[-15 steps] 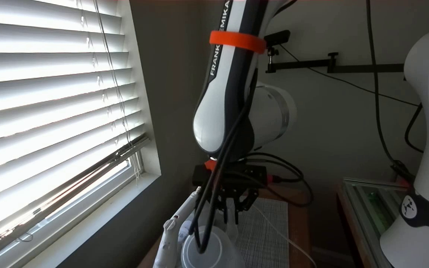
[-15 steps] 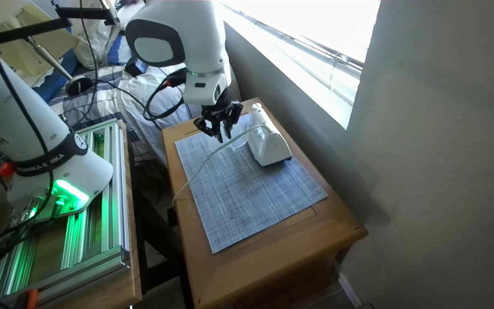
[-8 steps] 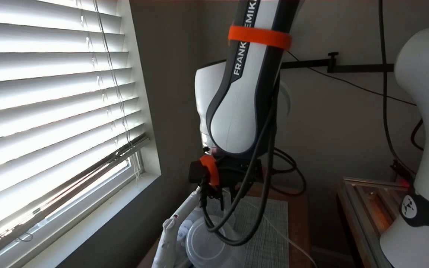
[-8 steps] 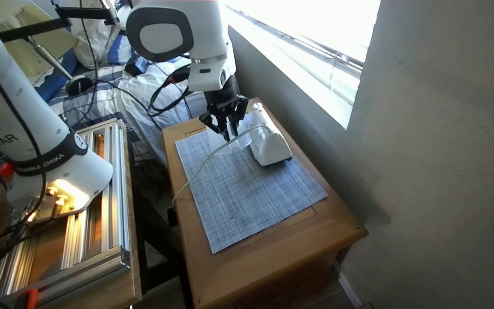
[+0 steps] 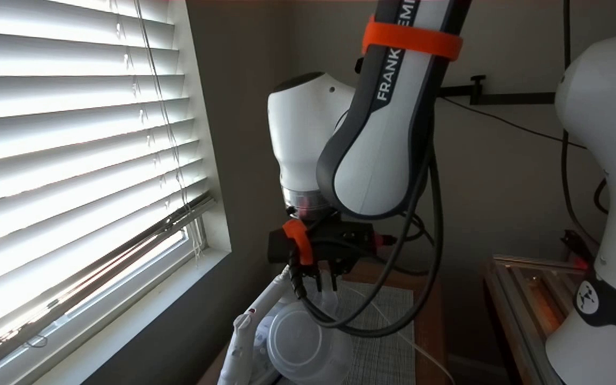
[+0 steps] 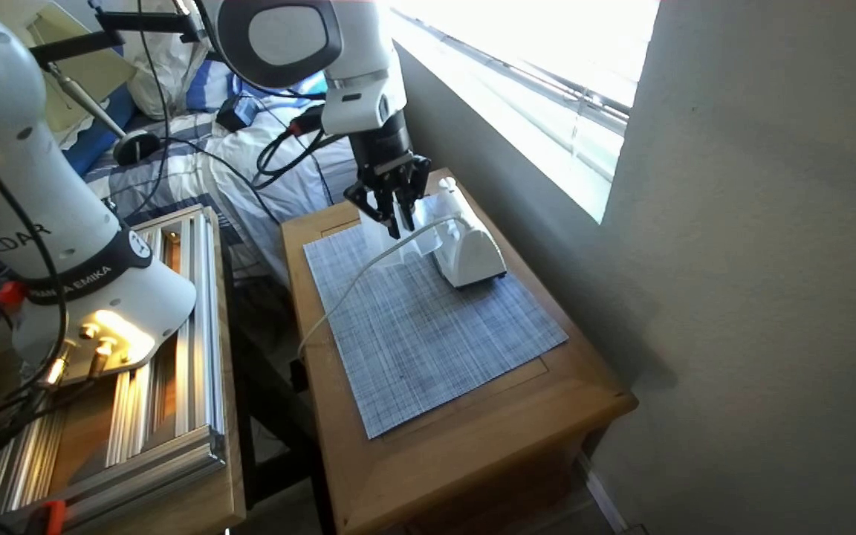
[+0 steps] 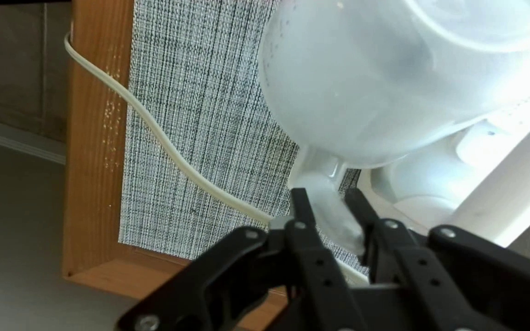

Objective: Place the jug upright.

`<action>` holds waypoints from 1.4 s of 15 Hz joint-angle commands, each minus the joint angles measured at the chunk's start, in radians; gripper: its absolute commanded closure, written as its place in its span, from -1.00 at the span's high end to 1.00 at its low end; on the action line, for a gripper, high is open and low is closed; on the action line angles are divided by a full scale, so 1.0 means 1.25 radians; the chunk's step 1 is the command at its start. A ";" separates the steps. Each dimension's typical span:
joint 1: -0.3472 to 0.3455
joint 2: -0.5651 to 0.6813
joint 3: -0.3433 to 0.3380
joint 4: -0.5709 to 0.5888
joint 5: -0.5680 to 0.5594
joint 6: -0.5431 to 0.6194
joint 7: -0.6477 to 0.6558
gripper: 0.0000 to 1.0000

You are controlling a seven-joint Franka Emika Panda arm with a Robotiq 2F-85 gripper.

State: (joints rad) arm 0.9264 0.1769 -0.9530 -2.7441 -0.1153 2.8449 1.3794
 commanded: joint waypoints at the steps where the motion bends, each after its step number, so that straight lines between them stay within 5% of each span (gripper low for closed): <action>1: 0.110 0.029 -0.082 0.010 -0.094 -0.033 0.128 -0.88; 8: 0.336 0.081 -0.243 0.015 -0.191 -0.087 0.275 -0.88; 21: 0.632 0.137 -0.428 0.008 -0.163 -0.148 0.271 -0.88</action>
State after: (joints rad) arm 1.6428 0.3025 -1.4445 -2.7395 -0.3126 2.7103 1.6821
